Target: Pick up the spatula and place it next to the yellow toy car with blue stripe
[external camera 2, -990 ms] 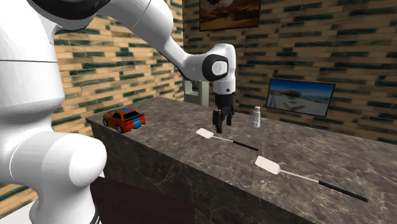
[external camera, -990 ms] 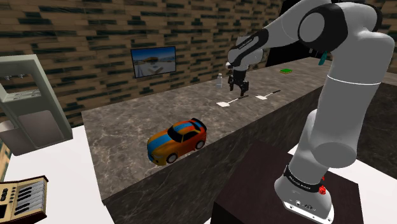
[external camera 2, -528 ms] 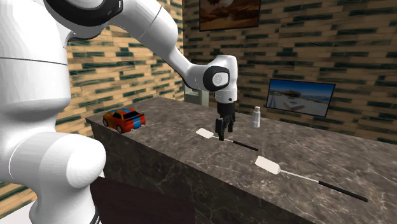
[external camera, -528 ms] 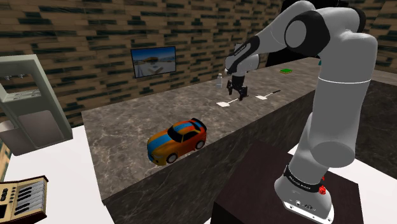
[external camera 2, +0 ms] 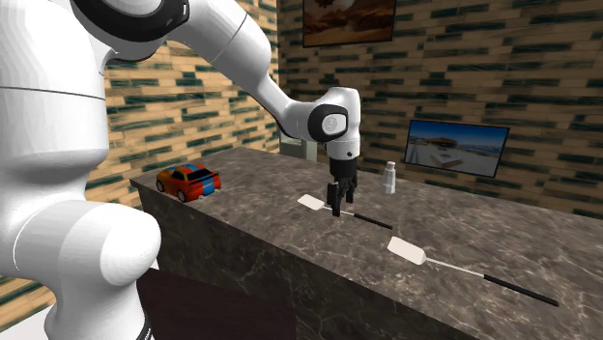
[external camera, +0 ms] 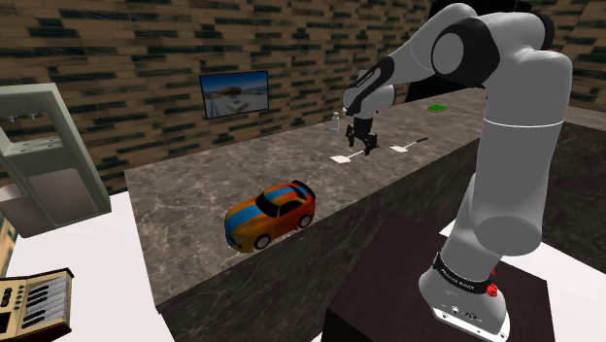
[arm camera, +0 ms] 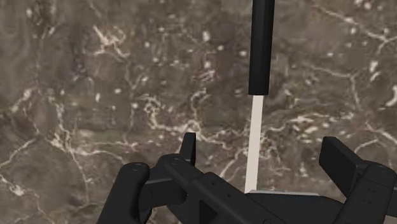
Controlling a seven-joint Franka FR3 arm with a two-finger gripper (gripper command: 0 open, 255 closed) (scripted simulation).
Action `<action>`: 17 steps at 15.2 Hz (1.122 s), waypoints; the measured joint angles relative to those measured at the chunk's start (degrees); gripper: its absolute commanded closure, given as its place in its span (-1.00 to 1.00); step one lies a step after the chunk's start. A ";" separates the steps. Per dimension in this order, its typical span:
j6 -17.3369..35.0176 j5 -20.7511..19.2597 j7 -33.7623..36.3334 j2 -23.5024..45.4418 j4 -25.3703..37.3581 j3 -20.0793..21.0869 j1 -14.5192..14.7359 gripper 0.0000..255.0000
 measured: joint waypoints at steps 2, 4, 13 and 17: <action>0.00 0.00 0.00 0.00 0.00 0.00 0.00 1.00; 0.00 0.00 0.00 0.00 0.00 0.00 0.00 1.00; -1.51 -1.03 0.70 -1.09 0.73 -0.37 0.39 1.00; -4.03 -2.92 1.75 -3.19 1.72 -1.00 0.95 1.00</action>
